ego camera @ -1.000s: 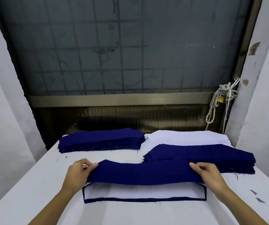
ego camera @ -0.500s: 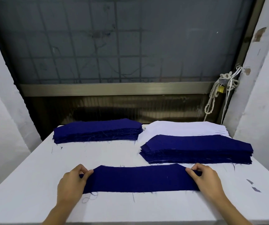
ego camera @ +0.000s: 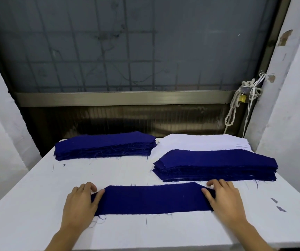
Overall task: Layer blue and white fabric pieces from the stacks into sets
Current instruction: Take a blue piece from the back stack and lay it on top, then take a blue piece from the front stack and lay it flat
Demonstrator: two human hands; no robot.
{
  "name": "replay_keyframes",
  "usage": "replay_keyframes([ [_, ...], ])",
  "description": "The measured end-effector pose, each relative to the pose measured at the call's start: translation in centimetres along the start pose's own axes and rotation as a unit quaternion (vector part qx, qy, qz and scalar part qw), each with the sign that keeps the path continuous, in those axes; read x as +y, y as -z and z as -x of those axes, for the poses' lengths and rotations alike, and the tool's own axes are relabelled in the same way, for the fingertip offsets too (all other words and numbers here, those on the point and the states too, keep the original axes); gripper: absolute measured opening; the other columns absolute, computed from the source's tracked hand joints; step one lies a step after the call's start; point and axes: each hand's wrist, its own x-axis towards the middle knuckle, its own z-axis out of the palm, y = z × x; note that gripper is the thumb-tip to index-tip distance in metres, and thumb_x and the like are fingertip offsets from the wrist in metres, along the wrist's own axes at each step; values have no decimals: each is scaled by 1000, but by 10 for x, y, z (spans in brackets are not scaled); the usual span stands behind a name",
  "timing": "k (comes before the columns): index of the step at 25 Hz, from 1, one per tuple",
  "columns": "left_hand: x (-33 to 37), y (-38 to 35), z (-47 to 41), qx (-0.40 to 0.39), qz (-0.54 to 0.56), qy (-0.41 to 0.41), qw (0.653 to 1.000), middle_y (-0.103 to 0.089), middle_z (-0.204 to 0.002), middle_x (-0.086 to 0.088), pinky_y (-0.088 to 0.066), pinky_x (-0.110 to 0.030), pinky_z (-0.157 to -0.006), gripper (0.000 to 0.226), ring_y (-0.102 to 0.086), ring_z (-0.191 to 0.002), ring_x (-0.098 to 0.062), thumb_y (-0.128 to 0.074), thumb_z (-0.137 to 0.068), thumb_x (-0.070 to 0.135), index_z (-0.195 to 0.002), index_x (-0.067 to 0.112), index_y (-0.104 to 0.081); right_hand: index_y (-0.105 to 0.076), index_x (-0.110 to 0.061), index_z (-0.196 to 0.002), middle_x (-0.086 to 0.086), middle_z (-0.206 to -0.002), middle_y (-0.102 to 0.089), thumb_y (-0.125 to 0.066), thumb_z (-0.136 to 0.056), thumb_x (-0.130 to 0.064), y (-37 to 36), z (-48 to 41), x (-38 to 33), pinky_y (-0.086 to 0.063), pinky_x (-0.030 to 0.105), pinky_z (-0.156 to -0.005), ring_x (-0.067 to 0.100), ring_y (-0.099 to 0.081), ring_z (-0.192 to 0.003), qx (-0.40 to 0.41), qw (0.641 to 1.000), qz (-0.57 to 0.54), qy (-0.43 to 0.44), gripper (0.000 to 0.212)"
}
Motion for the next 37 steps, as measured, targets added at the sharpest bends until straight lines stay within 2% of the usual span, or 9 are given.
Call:
replay_keyframes([
  [3,1,3,1,-28,6,-8,1000,-51,-67,15,-43,-35,-62,34,-49,-65,-10,-66,-93,46,-69,30,-48,-60,-32,-101,-14,-93,-65,-55,-95,-59,3,1,-2,-39,29,-78,12,-54,-94,-31,999,2,-6,28],
  [6,6,6,4,-59,31,-13,998,-52,-69,14,-41,-32,-64,32,-51,-68,-7,-63,-95,45,-70,35,-47,-56,-33,-94,-17,-89,-58,-59,-95,-49,7,3,-6,-38,28,-77,8,-51,-89,-48,998,-39,15,16],
  [9,4,9,2,-98,133,25,986,-61,-67,7,-42,-32,-61,30,-57,-65,-9,-61,-101,28,-71,30,-55,-54,-33,-91,-16,-82,-59,-64,-96,-35,16,5,-6,-42,24,-63,4,-56,-73,-58,988,-143,6,12],
  [12,12,27,-11,-138,245,39,959,-70,-76,4,-46,-26,-62,20,-61,-63,-7,-58,-102,32,-82,29,-63,-56,-39,-97,-21,-88,-67,-66,-97,-28,26,4,1,-45,21,-57,8,-60,-62,-41,972,-232,9,15],
  [17,62,39,-68,-121,306,15,944,-75,-89,9,-51,-13,-66,13,-70,-82,-6,-63,-100,23,-90,25,-71,-52,-44,-107,-19,-107,-68,-63,-98,-20,59,-36,27,-54,28,-77,6,-66,-93,52,930,-362,-28,28],
  [23,151,18,-119,-157,319,7,935,-63,-114,6,-59,-30,-78,19,-64,-105,-13,-56,-103,9,-109,27,-60,-57,-33,-104,-4,-106,-67,-53,-101,-5,85,-110,83,-47,38,-78,21,-61,-95,70,960,-260,-75,29],
  [27,207,-3,-140,-185,297,-22,936,-59,-119,-1,-61,-31,-63,22,-67,-99,-20,-51,-105,8,-106,29,-55,-68,-25,-95,5,-112,-69,-44,-100,2,92,-147,126,-49,39,-85,24,-59,-98,40,975,-175,-127,37],
  [31,239,-30,-144,-198,253,-14,947,-61,-121,-3,-63,-43,-73,21,-67,-94,-19,-49,-105,7,-103,25,-60,-67,-24,-95,7,-114,-67,-42,-95,9,89,-162,152,-49,35,-80,23,-57,-96,18,977,-126,-171,42],
  [37,249,-66,-141,-233,164,-18,959,-63,-113,3,-58,-29,-77,19,-59,-80,-6,-50,-106,9,-107,24,-61,-66,-25,-98,4,-108,-66,-41,-93,6,79,-163,173,-47,31,-71,24,-60,-90,-36,979,-46,-195,40],
])
